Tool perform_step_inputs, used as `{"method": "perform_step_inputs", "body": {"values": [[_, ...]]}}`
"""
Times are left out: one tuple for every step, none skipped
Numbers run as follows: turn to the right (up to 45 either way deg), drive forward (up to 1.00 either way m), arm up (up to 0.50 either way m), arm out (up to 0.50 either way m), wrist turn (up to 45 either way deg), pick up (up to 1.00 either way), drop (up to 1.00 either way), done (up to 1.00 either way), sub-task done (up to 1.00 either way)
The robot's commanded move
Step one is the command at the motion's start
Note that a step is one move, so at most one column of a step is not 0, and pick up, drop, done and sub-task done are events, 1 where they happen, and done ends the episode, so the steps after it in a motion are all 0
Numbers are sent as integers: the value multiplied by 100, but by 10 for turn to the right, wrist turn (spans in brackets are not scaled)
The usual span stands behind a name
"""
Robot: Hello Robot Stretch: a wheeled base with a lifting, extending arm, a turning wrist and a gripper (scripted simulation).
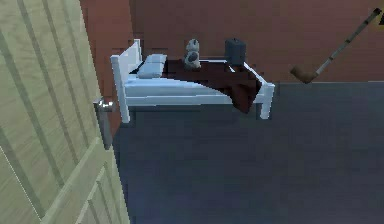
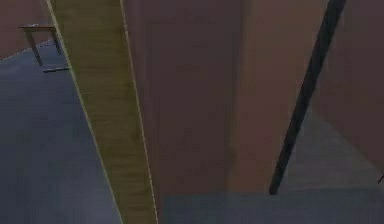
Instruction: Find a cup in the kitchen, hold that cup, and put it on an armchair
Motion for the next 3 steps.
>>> {"method": "perform_step_inputs", "body": {"values": [[0,30,0,0,0,0,0,0,0],[270,0,0,0,0,0,0,0,0],[0,50,0,0,0,0,0,0,0]]}}
